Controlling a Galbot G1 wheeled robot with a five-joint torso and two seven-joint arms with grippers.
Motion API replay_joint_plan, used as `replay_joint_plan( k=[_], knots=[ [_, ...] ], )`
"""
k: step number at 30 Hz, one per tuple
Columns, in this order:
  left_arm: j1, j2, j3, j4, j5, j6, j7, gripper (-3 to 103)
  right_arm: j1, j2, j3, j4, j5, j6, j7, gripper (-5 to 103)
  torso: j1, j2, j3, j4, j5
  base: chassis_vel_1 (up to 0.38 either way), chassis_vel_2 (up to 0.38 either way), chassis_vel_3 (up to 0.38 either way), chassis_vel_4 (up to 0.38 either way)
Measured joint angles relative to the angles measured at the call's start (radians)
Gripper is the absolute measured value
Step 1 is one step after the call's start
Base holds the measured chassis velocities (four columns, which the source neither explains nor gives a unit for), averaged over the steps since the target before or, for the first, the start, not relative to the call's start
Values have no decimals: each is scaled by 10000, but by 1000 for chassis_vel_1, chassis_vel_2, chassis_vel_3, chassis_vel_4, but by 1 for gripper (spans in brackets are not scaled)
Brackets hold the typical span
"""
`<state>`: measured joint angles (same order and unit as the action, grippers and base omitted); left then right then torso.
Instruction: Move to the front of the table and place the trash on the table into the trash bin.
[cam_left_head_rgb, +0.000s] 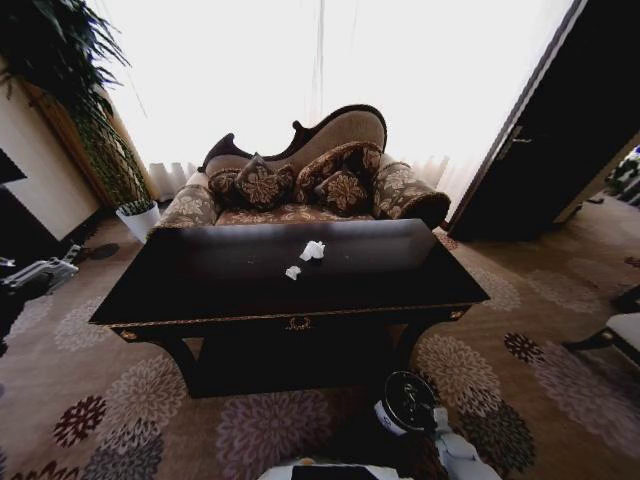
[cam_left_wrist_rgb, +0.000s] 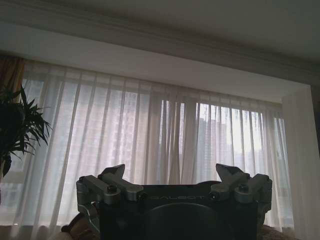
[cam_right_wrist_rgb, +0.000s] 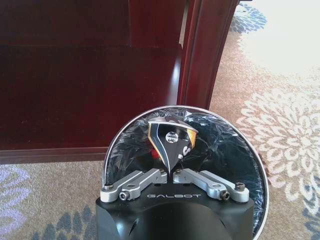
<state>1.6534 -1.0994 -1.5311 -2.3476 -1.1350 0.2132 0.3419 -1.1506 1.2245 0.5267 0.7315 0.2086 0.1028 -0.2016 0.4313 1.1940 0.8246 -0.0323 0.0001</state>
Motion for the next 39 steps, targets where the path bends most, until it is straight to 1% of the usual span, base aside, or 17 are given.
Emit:
replay_joint_plan(
  k=[3,5,9,11,12,15,16,17,18,20,21,23,25,26,28,38,39],
  knots=[
    [-16,5,1,7,4,-6,3,100,-44,-28,17,32,-9,-56,-14,15,0,0,0,0,0,0,0,0,0],
    [-23,8,9,12,5,-8,3,100,-48,-43,38,32,-10,-69,-15,15,0,0,0,0,-2,0,0,0,0],
    [-58,11,78,13,17,-9,5,100,-107,-62,82,112,-13,-95,-19,36,0,0,0,0,-1,0,0,0,0],
    [-67,11,91,14,22,-9,6,100,-129,-64,87,148,-10,-96,-18,36,0,0,0,0,-1,0,0,0,0],
    [-74,14,106,16,26,-9,6,100,-184,-72,93,234,-3,-98,-19,47,0,0,0,0,0,0,0,0,0],
    [-86,20,116,24,28,-10,6,100,-295,-97,97,400,8,-99,-20,52,0,0,0,1,0,0,0,0,0],
    [-102,26,124,39,28,-9,7,100,-412,-121,103,571,35,-116,-19,58,0,0,0,1,-1,0,0,0,0],
    [-121,32,136,49,28,-9,7,100,-555,-140,117,791,92,-205,-19,58,0,0,0,2,-1,0,0,0,0],
    [-170,35,185,73,28,-10,9,100,-843,-149,165,1241,164,-435,2,69,0,0,0,1,-1,0,0,0,0],
    [-207,31,228,86,28,-10,9,100,-1013,-150,200,1493,183,-484,14,69,0,0,0,0,-1,0,0,0,0],
    [-287,6,344,99,52,-10,9,100,-1322,-167,277,1916,179,-417,11,80,0,0,0,-1,-1,0,0,0,0],
    [-330,-10,409,103,72,-10,9,100,-1481,-190,311,2117,177,-352,6,80,0,0,0,0,0,0,0,0,0],
    [-470,-48,626,134,121,-13,16,100,-2020,-391,466,2851,179,-102,-63,90,0,0,0,1,-1,0,0,0,0],
    [-470,-48,626,134,121,-13,16,100,-2020,-391,466,2851,179,-102,-63,90,0,0,0,1,-1,0,0,0,0],
    [-567,-35,725,200,131,-23,20,100,-2428,-558,667,3428,215,-111,-168,99,0,0,0,-1,-2,0,0,0,0],
    [-1281,-34,1495,549,245,-41,4,100,-4675,-672,1802,6943,1128,-235,-244,100,0,0,-1,0,-2,0,0,0,0],
    [-1281,-34,1495,549,245,-41,4,100,-4675,-672,1802,6943,1128,-235,-244,100,0,0,-1,0,-2,0,0,0,0]
  ],
)
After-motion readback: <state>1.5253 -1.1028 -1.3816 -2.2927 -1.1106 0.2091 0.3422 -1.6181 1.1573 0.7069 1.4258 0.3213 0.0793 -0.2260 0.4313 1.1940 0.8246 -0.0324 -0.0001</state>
